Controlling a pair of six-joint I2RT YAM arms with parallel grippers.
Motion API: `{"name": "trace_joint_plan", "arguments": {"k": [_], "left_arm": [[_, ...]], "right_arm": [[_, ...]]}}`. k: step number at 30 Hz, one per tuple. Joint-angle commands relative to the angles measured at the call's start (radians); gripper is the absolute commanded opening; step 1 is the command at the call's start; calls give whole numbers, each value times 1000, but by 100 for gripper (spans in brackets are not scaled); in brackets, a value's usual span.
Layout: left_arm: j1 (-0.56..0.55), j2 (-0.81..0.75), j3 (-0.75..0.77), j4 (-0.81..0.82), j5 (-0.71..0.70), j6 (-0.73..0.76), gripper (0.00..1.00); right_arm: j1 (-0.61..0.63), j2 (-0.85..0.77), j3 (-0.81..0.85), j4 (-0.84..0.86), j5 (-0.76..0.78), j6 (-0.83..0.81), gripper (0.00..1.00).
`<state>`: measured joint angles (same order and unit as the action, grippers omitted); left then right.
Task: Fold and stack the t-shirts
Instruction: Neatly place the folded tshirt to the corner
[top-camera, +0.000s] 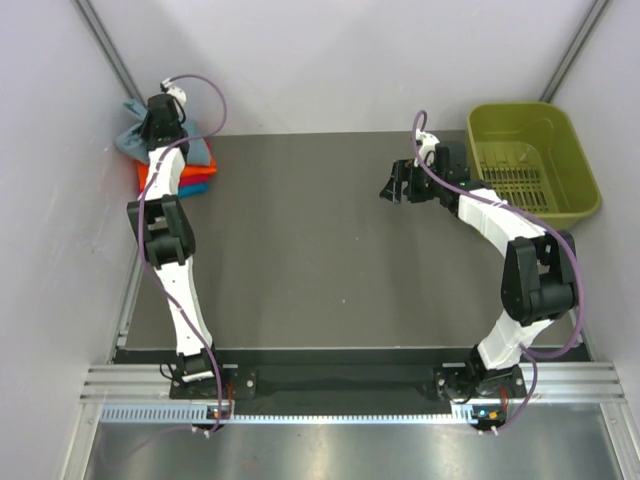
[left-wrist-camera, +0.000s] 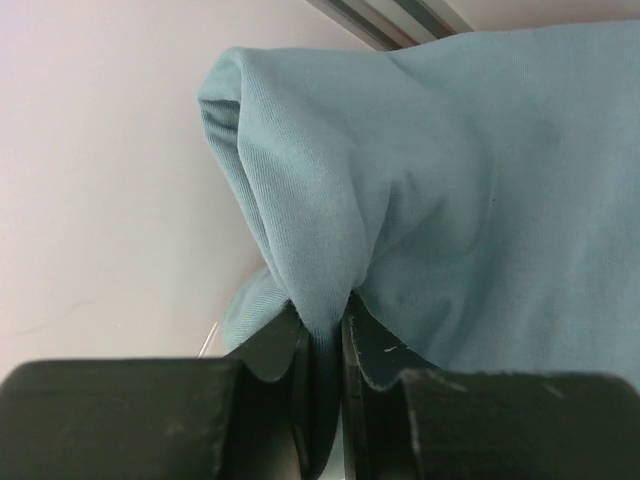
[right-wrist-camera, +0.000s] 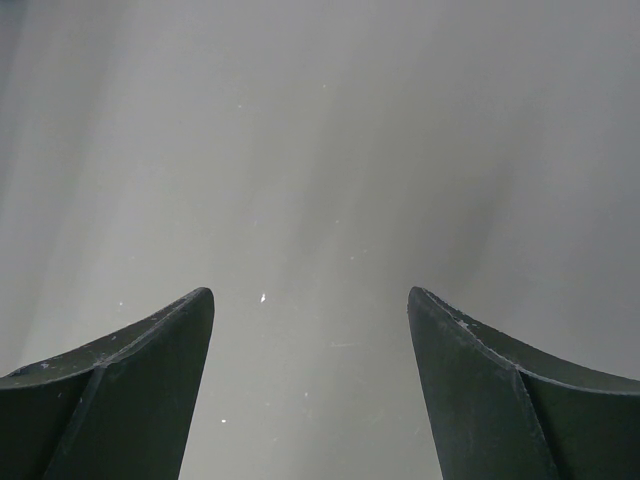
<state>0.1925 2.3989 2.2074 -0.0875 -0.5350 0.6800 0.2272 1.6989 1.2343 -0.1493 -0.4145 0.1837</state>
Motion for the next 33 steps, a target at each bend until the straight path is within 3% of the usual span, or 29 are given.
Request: {"name": "trace_joint_plan", "arguments": {"k": [1, 8, 18, 22, 33], "left_arm": [[4, -1, 3, 37, -8, 6, 4], [-10, -42, 72, -52, 23, -63, 0], [-88, -314, 92, -381, 328, -315, 0], [-105, -394, 95, -431, 400, -375, 0], [-93, -431, 18, -468, 380, -367, 0]], "right_arm": [[15, -39, 2, 30, 3, -15, 79], [20, -36, 7, 31, 5, -15, 79], [21, -44, -12, 43, 6, -9, 79], [20, -48, -24, 48, -1, -1, 79], [20, -59, -47, 57, -3, 3, 79]]}}
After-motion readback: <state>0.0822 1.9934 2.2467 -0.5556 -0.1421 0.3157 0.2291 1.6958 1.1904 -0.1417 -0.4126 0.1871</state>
